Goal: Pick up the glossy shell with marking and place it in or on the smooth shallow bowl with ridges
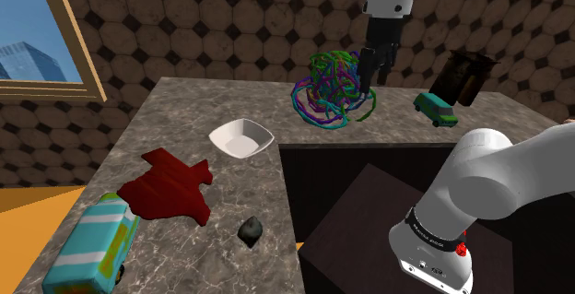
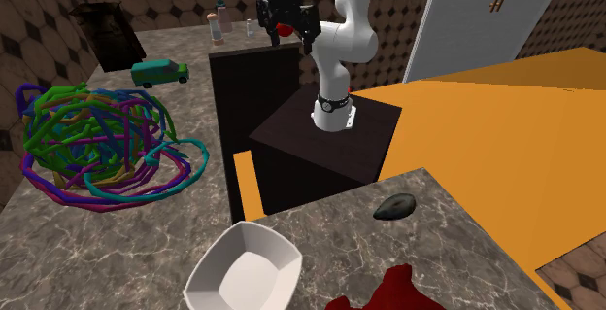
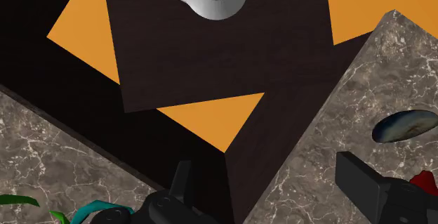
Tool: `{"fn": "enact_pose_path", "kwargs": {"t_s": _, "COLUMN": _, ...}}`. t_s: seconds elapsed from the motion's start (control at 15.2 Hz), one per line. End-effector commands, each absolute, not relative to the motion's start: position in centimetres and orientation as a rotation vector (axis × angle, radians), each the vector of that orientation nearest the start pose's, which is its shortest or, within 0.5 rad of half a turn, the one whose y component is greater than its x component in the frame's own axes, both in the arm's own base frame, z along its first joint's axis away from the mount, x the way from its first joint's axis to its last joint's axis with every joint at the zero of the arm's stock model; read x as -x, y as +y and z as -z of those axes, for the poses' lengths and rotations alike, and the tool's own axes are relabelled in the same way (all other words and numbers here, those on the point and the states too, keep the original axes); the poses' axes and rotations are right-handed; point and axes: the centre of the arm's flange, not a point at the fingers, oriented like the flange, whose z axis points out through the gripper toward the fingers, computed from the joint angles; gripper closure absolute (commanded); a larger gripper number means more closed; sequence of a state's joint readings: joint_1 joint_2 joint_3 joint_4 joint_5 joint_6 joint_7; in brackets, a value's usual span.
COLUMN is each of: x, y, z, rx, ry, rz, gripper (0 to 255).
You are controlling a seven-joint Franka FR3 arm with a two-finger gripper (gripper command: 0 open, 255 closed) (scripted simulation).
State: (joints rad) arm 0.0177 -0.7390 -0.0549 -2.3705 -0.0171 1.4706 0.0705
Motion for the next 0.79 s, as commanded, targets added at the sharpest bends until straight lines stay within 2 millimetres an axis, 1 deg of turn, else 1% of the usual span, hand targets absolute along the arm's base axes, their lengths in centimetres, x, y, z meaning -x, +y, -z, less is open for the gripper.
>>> {"fn": "enact_pose_path", "kwargs": {"t_s": 0.0, "x": -30.6, "y": -1.7, "z": -56.1, "rx": 3.112, "ry": 0.141, "rz": -0.253, "gripper": 0}}
{"fn": "enact_pose_path", "kwargs": {"t_s": 0.73, "x": -32.9, "y": 9.3, "z": -47.2, "rx": 3.074, "ry": 0.346, "rz": -0.339, "gripper": 0}}
